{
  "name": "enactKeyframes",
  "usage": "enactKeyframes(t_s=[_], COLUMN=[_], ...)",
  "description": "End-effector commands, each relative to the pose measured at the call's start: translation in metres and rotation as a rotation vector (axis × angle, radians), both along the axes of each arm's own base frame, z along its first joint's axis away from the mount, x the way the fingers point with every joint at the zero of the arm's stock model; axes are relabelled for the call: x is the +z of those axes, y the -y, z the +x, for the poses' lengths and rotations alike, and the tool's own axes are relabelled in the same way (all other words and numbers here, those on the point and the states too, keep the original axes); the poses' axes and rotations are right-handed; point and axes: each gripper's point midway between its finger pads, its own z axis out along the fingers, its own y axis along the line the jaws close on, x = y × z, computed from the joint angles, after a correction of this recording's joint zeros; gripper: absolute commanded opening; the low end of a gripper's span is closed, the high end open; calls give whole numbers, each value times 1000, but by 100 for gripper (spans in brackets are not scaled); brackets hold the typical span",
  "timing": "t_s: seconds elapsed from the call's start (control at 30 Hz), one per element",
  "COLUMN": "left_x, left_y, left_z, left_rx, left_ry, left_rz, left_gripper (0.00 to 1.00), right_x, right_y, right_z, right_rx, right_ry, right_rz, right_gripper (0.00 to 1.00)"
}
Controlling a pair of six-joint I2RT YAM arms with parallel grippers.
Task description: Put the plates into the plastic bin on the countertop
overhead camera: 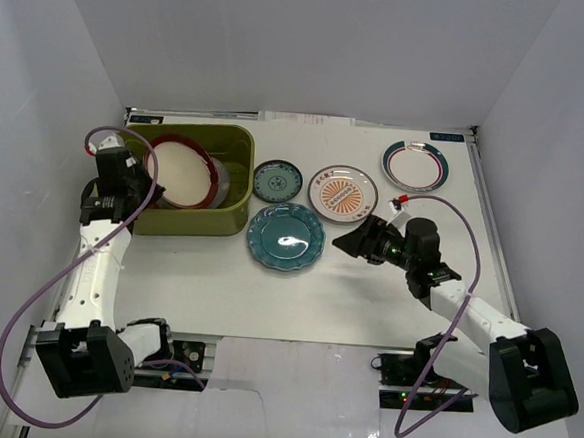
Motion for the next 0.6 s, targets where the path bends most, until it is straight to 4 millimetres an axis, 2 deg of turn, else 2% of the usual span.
enactKeyframes(t_s=[0.0,0.07,0.13,0.17,0.23,0.33,0.37,0.43,0.47,0.5,0.53,0.57], left_x=[49,35,28,19,8,-8,-16,-24,-28,-35,-37,-40], left_y=[-11,-13,-14,-16,-18,-24,-26,-29,-29,-30,-30,-29], left_z=[27,34,41,46,50,56,59,60,61,63,64,65], left_rx=[35,34,32,34,40,57,63,73,73,74,72,69], left_ry=[203,174,162,136,107,67,48,25,14,-8,-14,-23], left_rz=[54,53,60,59,68,80,82,91,90,90,89,86], left_gripper=[0,0,0,0,0,2,6,16,21,26,33,37], right_x=[-2,-15,-20,-28,-31,-46,-56,-58,-67,-68,-70,-75], right_y=[-14,-25,-35,-37,-44,-46,-45,-48,-49,-50,-51,-52], right_z=[8,5,2,4,4,11,14,19,19,23,25,29], right_rx=[19,43,62,54,53,28,13,-6,-10,-17,-30,-39], right_ry=[48,13,3,-14,-18,-51,-72,-79,-103,-105,-118,-125], right_rz=[-36,-61,-61,-71,-66,-93,-107,-86,-90,-86,-78,-75], right_gripper=[81,81,81,81,82,82,82,79,76,73,63,58])
